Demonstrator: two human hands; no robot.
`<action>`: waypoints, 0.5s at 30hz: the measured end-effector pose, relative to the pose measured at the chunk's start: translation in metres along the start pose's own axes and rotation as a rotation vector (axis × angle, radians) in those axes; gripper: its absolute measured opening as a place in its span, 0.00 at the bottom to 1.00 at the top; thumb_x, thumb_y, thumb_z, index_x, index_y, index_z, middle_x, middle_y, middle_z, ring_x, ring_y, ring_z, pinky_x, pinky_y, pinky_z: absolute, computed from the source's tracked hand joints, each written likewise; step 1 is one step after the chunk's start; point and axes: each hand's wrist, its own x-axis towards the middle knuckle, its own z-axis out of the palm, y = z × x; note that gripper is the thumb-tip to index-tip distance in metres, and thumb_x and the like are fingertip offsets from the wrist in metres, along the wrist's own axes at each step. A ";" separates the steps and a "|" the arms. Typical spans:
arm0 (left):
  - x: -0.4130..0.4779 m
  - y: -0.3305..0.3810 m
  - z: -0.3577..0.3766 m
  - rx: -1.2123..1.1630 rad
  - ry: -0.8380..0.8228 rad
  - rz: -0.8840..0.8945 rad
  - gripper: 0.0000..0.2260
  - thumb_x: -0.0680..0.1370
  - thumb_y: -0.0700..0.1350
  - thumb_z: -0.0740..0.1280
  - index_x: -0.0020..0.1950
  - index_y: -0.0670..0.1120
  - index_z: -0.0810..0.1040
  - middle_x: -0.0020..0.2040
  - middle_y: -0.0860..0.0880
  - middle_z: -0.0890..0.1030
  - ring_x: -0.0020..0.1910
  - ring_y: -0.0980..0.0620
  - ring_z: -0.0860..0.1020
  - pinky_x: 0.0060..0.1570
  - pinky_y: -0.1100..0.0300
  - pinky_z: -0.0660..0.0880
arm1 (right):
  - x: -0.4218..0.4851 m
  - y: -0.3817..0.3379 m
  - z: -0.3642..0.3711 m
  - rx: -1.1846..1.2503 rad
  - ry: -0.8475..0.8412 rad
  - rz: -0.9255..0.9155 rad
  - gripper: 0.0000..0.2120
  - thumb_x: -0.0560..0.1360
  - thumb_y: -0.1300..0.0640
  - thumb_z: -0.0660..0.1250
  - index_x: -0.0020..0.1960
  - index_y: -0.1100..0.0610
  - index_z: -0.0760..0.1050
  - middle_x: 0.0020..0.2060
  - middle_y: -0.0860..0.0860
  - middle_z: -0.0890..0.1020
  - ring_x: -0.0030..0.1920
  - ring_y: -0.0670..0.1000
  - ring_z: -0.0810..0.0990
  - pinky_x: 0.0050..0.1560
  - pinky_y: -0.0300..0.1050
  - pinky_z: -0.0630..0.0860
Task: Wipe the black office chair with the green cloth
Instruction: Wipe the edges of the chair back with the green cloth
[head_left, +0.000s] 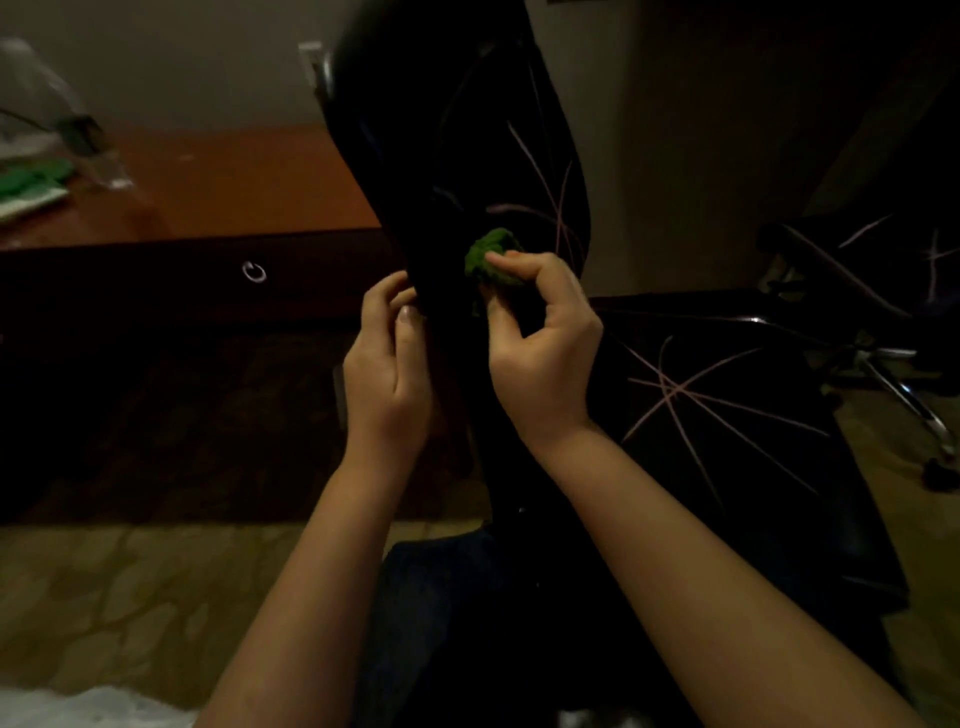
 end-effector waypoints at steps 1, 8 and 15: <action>0.008 0.006 -0.004 0.001 0.014 0.029 0.18 0.84 0.50 0.54 0.70 0.45 0.69 0.57 0.62 0.79 0.49 0.63 0.79 0.49 0.55 0.78 | 0.008 -0.007 0.004 0.004 -0.015 -0.030 0.08 0.72 0.70 0.69 0.50 0.64 0.80 0.47 0.55 0.82 0.53 0.50 0.81 0.56 0.42 0.77; 0.046 0.041 -0.020 0.048 0.072 0.093 0.13 0.82 0.52 0.59 0.64 0.49 0.71 0.47 0.60 0.79 0.42 0.65 0.79 0.37 0.72 0.71 | 0.050 -0.043 0.022 0.003 -0.143 -0.117 0.16 0.72 0.68 0.68 0.59 0.61 0.77 0.53 0.53 0.82 0.56 0.51 0.80 0.57 0.47 0.77; 0.039 0.035 -0.018 0.088 0.090 0.061 0.08 0.81 0.48 0.62 0.57 0.45 0.72 0.44 0.59 0.77 0.37 0.66 0.76 0.35 0.74 0.67 | 0.035 -0.029 0.005 -0.096 -0.232 -0.133 0.16 0.69 0.70 0.67 0.55 0.61 0.79 0.50 0.53 0.81 0.54 0.53 0.80 0.55 0.50 0.77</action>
